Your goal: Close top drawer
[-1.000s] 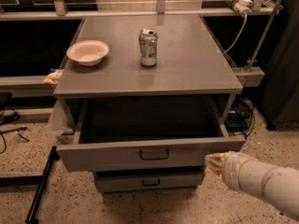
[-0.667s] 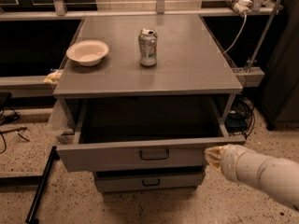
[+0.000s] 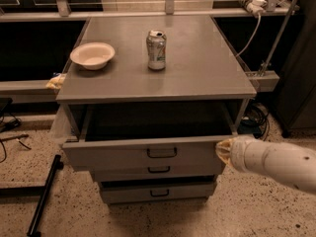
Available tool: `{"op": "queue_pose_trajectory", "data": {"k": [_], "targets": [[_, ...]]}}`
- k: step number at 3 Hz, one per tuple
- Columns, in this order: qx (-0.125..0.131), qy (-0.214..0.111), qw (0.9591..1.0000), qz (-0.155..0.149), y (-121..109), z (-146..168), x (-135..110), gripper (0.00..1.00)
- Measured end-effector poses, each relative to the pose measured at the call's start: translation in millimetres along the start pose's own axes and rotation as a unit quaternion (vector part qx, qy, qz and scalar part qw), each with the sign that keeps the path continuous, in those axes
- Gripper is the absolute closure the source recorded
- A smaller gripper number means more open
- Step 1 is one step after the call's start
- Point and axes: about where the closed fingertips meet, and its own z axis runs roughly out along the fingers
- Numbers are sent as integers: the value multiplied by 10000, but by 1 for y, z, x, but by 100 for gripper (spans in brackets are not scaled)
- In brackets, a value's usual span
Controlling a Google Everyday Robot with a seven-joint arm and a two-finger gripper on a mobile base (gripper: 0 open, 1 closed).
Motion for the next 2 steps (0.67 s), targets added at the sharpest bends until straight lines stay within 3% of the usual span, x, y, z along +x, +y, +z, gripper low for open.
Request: {"op": "queue_pose_trajectory", "data": {"k": [1,2], "targets": [[-21,35,10000,53,-22,22,5,100],[39,64,9999,108,-64,60,6,100]]}}
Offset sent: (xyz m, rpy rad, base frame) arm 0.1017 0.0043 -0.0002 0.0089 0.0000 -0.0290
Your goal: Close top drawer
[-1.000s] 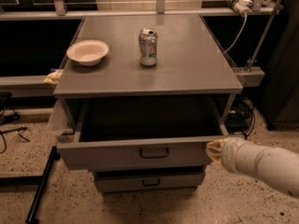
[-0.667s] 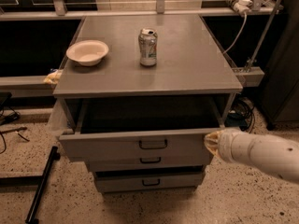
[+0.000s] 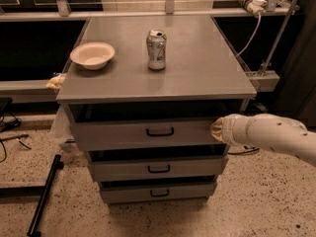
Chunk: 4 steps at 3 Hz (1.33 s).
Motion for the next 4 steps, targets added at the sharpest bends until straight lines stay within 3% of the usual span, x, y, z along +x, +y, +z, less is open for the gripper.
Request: {"op": "queue_pose_trajectory", "data": {"k": [1,3,4], "targets": [[4,0,10000,-5,-1,0,0,100],[-273,-171,9995,-54,34,-59,-21,100],[-229,-139,9996,-51,33,-68,-20,81]]}}
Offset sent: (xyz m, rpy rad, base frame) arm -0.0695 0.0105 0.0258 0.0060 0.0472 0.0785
